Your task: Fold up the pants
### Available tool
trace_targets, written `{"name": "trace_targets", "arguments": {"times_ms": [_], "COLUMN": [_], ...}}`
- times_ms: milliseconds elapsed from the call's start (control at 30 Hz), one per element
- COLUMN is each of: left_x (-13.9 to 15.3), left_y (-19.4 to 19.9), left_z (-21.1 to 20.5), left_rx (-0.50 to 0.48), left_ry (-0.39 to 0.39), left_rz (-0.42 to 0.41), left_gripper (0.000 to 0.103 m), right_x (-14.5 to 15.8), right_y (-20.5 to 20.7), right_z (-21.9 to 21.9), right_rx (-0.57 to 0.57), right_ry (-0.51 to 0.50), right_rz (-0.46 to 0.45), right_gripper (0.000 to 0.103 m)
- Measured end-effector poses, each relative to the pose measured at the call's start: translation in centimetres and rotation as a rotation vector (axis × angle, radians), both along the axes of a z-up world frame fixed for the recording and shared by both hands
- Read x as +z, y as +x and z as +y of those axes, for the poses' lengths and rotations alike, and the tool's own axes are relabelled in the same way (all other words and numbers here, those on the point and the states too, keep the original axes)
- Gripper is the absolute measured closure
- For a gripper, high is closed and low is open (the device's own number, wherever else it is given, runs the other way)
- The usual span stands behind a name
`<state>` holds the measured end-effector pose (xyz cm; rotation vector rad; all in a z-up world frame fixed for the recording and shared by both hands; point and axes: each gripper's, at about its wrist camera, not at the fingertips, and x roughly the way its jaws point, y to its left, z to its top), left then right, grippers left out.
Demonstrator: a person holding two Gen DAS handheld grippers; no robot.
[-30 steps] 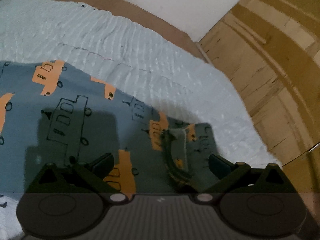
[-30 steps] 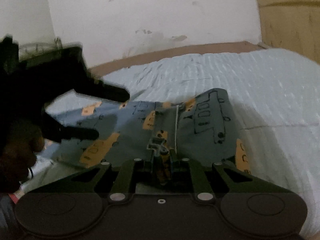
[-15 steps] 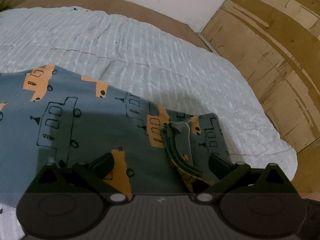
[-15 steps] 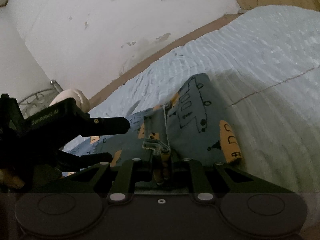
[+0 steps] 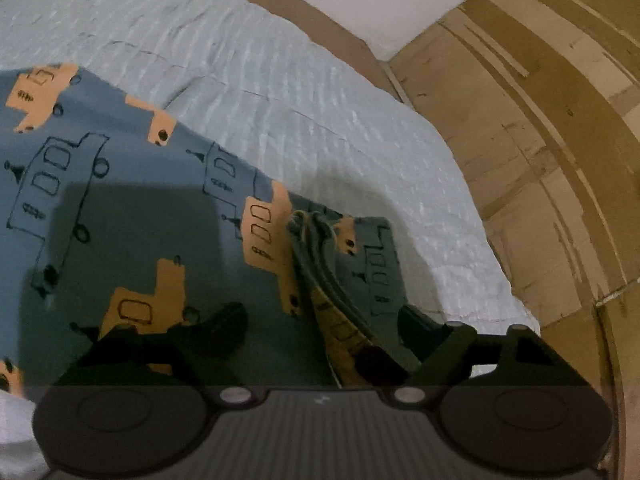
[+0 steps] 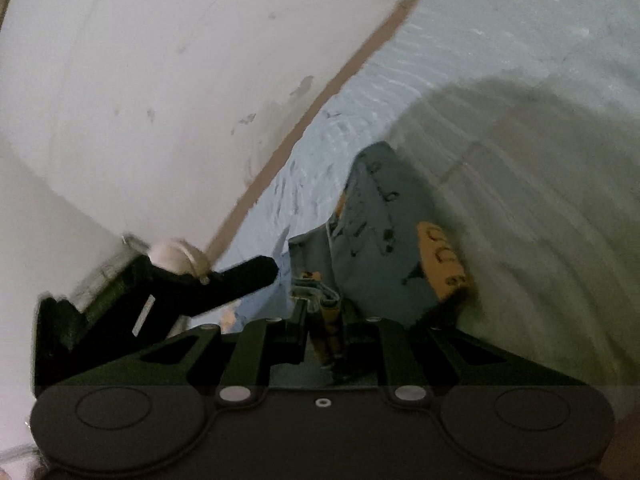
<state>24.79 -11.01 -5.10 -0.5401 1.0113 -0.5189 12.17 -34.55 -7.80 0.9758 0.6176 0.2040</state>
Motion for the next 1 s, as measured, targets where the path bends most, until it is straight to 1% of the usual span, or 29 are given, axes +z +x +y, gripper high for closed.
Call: {"name": "trace_targets", "arguments": {"times_ms": [67, 100, 133, 167, 200, 233, 267, 333, 367, 433, 467, 533, 633, 733, 800, 900, 1000], "left_x": [-0.2, -0.3, -0.4, -0.5, -0.5, -0.5, -0.4, -0.2, -0.1, 0.2, 0.4, 1.0, 2.2, 4.0, 5.5, 7.2, 8.7], "left_y": [0.4, 0.7, 1.0, 1.3, 1.6, 1.7, 1.7, 1.8, 1.8, 1.7, 1.7, 1.5, 1.2, 0.8, 0.7, 0.7, 0.8], "left_z": [-0.3, -0.5, -0.6, -0.8, -1.0, -1.1, -1.2, -1.6, -1.9, -2.4, -2.6, -2.7, -3.2, -3.5, -3.3, -2.0, 0.2], "left_rx": [0.027, 0.040, 0.053, 0.064, 0.071, 0.072, 0.071, 0.066, 0.064, 0.067, 0.067, 0.063, 0.048, 0.033, 0.019, 0.019, 0.039], "left_ry": [0.007, 0.006, 0.003, 0.006, 0.011, 0.010, 0.009, 0.016, 0.027, 0.074, 0.082, 0.094, 0.141, 0.181, 0.221, 0.256, 0.278], "left_rz": [0.009, 0.019, 0.030, 0.037, 0.041, 0.041, 0.039, 0.033, 0.030, 0.024, 0.016, -0.006, -0.048, -0.106, -0.139, -0.154, -0.158], "left_gripper": [0.027, 0.028, 0.033, 0.041, 0.044, 0.050, 0.059, 0.070, 0.082, 0.089, 0.092, 0.093, 0.093, 0.093, 0.094, 0.094, 0.094], "right_x": [-0.1, -0.2, -0.4, -0.5, -0.6, -0.5, -0.5, -0.2, -0.1, 0.2, 0.5, 1.1, 2.3, 3.7, 4.9, 6.6, 7.8], "right_y": [-0.3, -0.4, -0.5, -0.6, -0.6, -0.6, -0.7, -0.7, -0.7, -0.5, -0.4, -0.4, -0.3, -0.3, -0.1, 0.3, 1.1], "right_z": [-0.2, -0.3, -0.4, -0.5, -0.6, -0.6, -0.5, -0.3, -0.1, 0.2, 0.5, 0.8, 1.4, 2.2, 2.9, 4.5, 6.6], "right_rx": [-0.004, -0.006, -0.012, -0.016, -0.017, -0.016, -0.014, -0.006, -0.002, 0.011, 0.020, 0.030, 0.051, 0.073, 0.097, 0.149, 0.211], "right_ry": [0.021, 0.033, 0.050, 0.059, 0.062, 0.056, 0.045, 0.016, -0.002, -0.047, -0.077, -0.130, -0.215, -0.282, -0.330, -0.389, -0.404], "right_rz": [-0.002, -0.002, -0.002, -0.002, -0.001, 0.001, 0.000, -0.002, -0.003, -0.009, -0.013, -0.029, -0.058, -0.099, -0.127, -0.177, -0.213], "right_gripper": [0.086, 0.086, 0.086, 0.086, 0.087, 0.087, 0.087, 0.087, 0.087, 0.087, 0.087, 0.087, 0.087, 0.087, 0.087, 0.087, 0.087]}}
